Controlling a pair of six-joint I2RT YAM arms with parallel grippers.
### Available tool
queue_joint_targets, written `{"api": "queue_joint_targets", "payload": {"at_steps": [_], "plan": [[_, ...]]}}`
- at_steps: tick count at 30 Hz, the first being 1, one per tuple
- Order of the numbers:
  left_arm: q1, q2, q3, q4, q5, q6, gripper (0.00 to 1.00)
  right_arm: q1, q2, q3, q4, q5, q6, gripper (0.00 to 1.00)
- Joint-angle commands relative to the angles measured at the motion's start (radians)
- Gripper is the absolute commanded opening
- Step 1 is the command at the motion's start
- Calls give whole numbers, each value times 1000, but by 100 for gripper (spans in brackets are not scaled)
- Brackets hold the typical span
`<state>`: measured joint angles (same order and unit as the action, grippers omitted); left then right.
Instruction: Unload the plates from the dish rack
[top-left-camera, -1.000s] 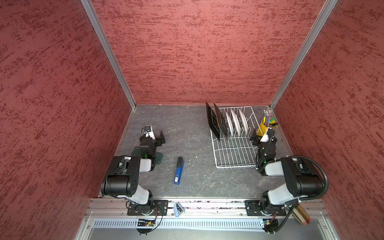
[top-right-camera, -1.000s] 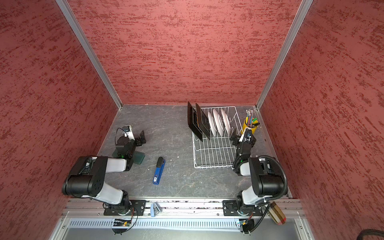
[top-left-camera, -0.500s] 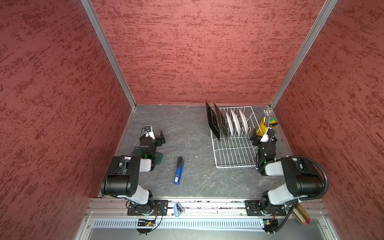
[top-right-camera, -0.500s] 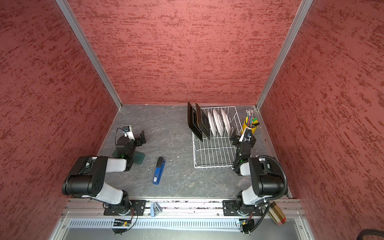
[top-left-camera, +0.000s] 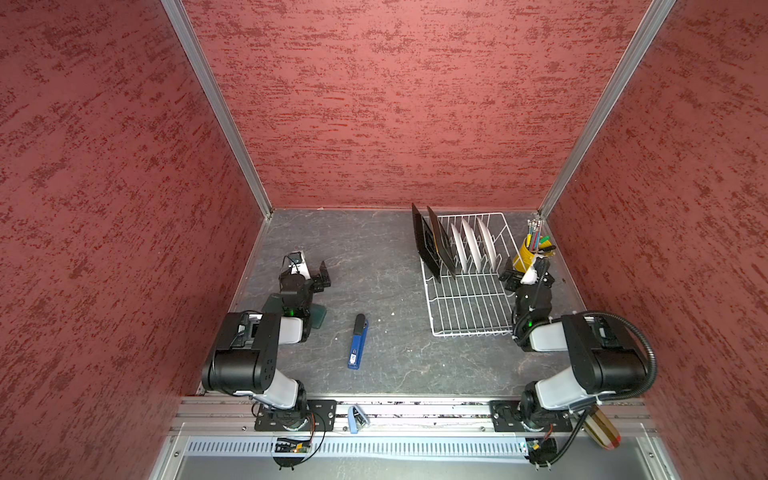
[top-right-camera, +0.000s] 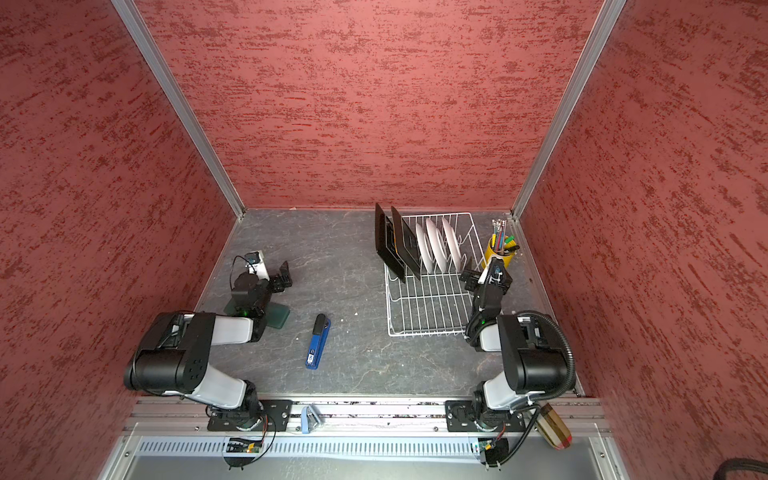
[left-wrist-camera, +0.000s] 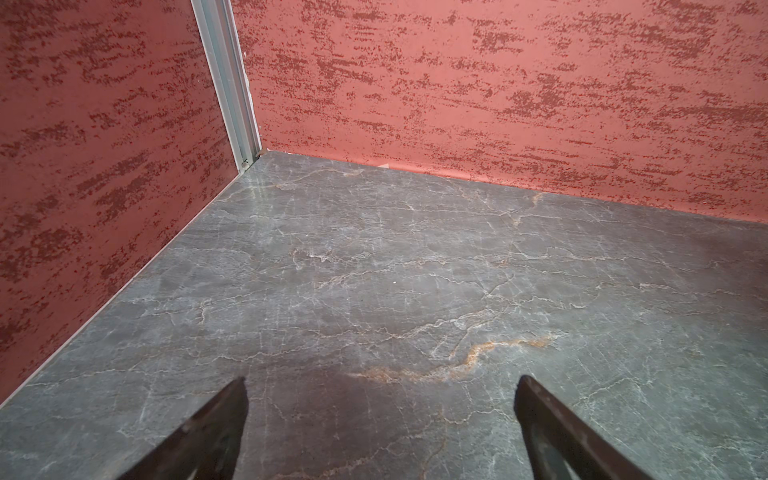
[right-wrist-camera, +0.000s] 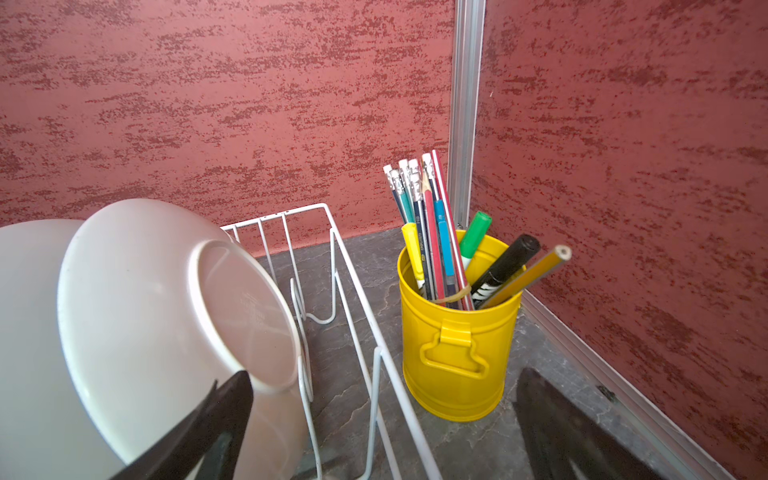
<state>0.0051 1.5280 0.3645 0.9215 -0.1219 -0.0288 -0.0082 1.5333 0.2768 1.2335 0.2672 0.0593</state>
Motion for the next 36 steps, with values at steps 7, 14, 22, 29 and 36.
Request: {"api": "queue_joint_targets", "payload": {"at_steps": [7,14,22,29,36], "plan": [[-83,6,-112,236,-116,76,99,1,-265,1,-304,-16,-9,99],[-64,-52,-76,112,-108,60,100,1,-544,82,-675,-78,-2,99],[-117,-387,78,-390,-100,104,99,2,-658,289,-1029,-152,179,99],[-211,-497,229,-804,-142,-38,99,56,-540,558,-1427,-109,226,99],[-237,-475,415,-1106,-90,-93,99,215,-538,661,-1617,84,201,99]]}}
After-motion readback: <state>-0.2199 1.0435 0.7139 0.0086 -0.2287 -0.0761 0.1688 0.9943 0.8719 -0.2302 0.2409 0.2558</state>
